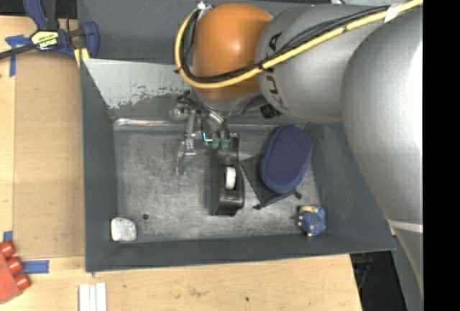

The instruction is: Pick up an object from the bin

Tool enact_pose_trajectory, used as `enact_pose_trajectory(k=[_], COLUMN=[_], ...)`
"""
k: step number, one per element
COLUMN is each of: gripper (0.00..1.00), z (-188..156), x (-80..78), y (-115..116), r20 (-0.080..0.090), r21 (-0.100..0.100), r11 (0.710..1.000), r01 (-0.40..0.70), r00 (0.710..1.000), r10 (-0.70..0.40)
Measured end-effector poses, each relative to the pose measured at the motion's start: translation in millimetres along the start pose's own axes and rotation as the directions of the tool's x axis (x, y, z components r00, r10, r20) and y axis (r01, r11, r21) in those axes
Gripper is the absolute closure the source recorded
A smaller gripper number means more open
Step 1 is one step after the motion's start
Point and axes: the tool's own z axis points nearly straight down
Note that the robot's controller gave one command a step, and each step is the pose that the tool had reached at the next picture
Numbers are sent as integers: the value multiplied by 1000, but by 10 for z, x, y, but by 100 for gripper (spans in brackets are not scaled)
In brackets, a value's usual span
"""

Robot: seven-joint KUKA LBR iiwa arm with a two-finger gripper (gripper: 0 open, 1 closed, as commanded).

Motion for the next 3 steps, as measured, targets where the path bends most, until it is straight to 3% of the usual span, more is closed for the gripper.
enact_pose_trajectory(k=[1, 2, 3], gripper=[0, 0, 0], z=[-146, 50, 142], x=[-161, 163, 151], y=[-651, -1356, -1342], r20=[12, 18, 12], r21=[3, 1, 3], r11=[1000, 999, 993], r01=[23, 42, 120], r00=[1000, 999, 993], r10=[-24, -42, -120])
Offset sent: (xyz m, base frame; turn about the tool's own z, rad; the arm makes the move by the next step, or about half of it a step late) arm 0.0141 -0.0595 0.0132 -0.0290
